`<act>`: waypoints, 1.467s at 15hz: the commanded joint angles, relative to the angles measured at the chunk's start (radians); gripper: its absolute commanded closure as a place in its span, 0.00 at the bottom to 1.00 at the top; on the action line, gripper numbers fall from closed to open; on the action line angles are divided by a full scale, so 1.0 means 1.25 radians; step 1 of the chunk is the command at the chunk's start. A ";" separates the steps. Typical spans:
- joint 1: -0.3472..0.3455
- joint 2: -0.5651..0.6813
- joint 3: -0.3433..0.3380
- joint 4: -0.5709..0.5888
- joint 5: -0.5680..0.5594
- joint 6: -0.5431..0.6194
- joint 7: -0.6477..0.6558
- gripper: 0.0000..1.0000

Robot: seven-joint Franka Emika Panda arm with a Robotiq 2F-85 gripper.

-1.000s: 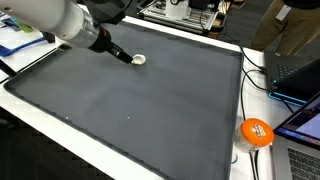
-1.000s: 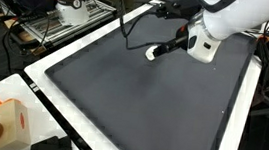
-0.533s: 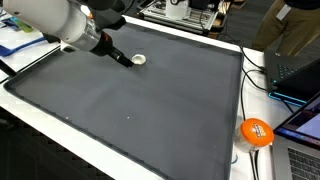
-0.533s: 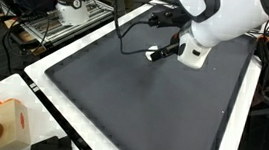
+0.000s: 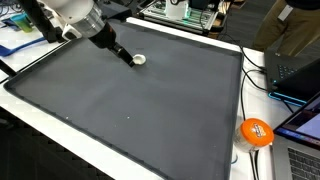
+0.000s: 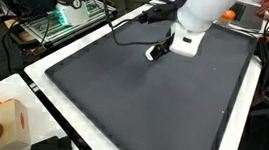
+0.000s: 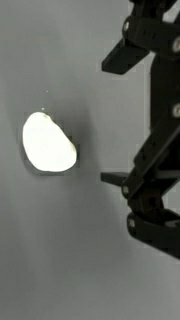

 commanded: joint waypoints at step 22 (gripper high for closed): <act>0.040 -0.205 0.004 -0.288 -0.016 0.217 0.058 0.00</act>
